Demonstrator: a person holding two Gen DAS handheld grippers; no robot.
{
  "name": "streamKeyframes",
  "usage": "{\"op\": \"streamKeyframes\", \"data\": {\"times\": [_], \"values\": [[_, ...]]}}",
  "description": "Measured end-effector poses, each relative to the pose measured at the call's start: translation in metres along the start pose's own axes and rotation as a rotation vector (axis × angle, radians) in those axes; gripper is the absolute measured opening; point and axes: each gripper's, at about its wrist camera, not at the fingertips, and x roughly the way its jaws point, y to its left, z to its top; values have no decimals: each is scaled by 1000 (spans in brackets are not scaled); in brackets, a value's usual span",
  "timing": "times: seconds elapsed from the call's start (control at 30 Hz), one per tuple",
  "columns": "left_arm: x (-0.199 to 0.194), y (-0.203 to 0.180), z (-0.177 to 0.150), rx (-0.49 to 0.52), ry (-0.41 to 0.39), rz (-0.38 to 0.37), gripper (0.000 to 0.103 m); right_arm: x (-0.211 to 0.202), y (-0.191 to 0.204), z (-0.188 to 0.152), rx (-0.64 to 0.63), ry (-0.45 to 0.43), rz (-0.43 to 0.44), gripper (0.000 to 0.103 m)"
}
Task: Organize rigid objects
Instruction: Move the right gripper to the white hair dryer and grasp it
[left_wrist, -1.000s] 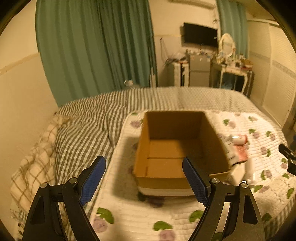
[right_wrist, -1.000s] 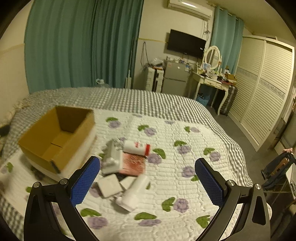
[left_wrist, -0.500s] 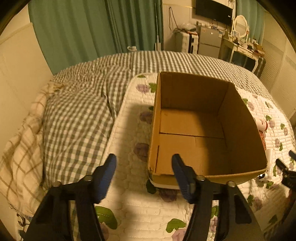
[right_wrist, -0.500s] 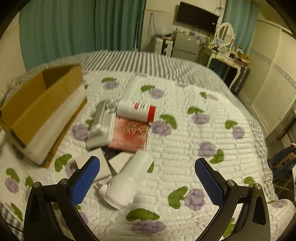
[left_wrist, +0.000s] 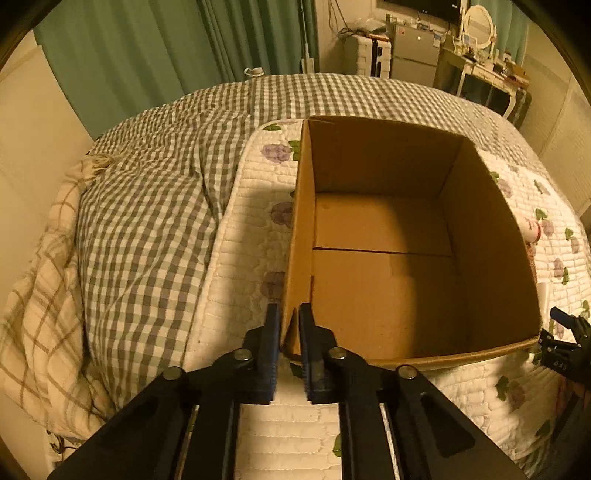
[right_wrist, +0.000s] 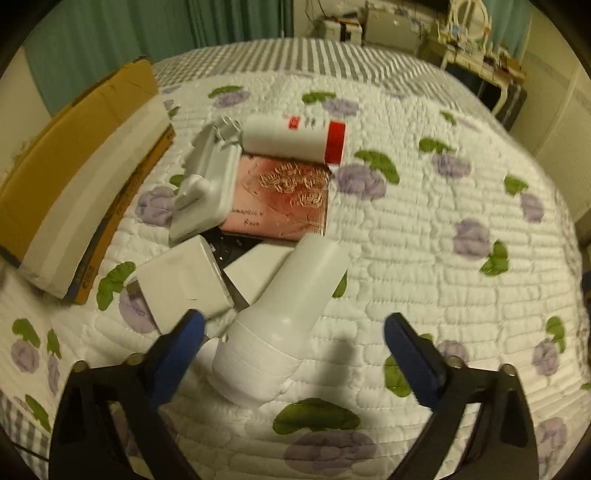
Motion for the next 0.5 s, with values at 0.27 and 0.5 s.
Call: {"op": "streamKeyframes", "data": {"times": [0.27,0.5], "values": [[-1,-2,1,8,8,14,9,8,0,1,35,25,80,76],[-1,0,1,14,6,5,9,7,-1,2,52,31,124,48]]}}
